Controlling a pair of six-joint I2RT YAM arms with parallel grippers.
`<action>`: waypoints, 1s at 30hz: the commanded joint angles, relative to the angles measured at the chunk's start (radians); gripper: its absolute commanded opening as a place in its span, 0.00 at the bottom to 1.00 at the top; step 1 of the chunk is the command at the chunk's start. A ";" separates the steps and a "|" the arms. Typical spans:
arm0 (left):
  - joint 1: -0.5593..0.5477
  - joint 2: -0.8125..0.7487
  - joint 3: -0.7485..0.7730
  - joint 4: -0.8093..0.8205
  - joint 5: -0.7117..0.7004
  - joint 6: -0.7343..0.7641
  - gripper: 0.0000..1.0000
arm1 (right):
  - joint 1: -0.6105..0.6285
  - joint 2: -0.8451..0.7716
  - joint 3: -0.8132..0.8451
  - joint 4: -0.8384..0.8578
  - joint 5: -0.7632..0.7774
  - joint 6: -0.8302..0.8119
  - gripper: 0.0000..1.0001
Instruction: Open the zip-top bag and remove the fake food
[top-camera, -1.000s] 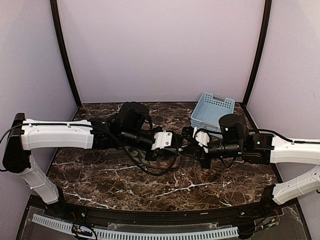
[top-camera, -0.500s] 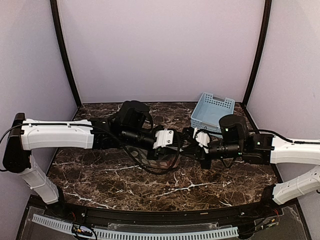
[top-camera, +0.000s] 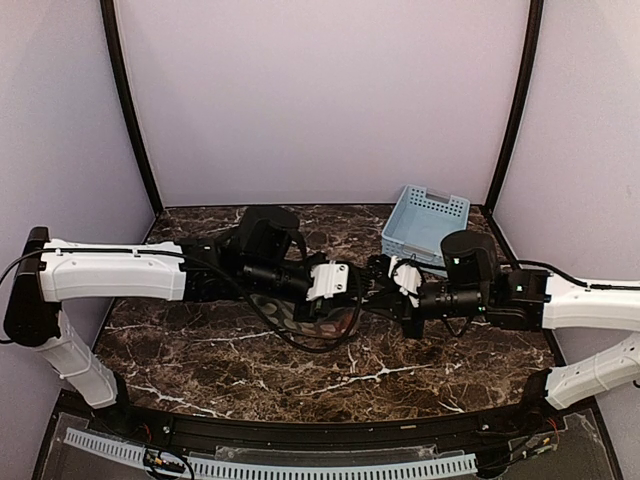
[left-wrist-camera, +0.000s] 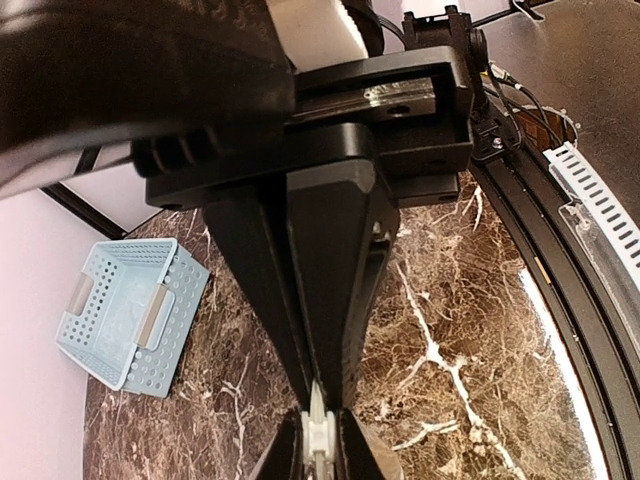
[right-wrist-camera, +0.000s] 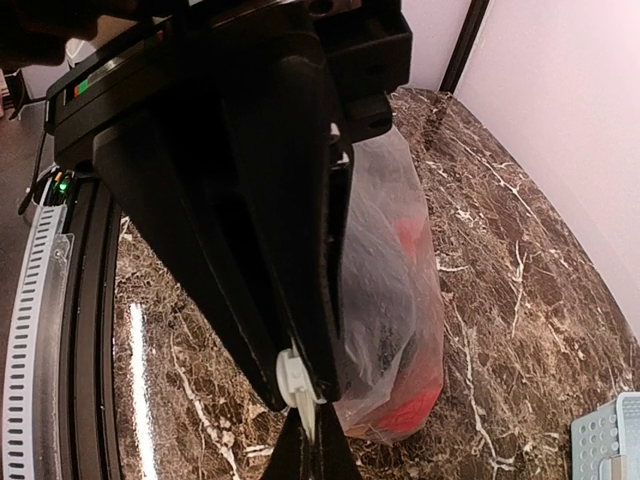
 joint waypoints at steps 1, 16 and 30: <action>0.010 -0.074 -0.048 -0.040 -0.071 0.002 0.01 | -0.004 -0.038 -0.016 0.036 0.018 0.010 0.00; 0.105 -0.200 -0.151 -0.081 -0.110 -0.062 0.01 | -0.024 -0.117 -0.068 0.003 0.099 0.051 0.00; 0.162 -0.374 -0.267 -0.191 -0.280 -0.121 0.02 | -0.076 -0.148 -0.086 -0.022 0.272 0.122 0.00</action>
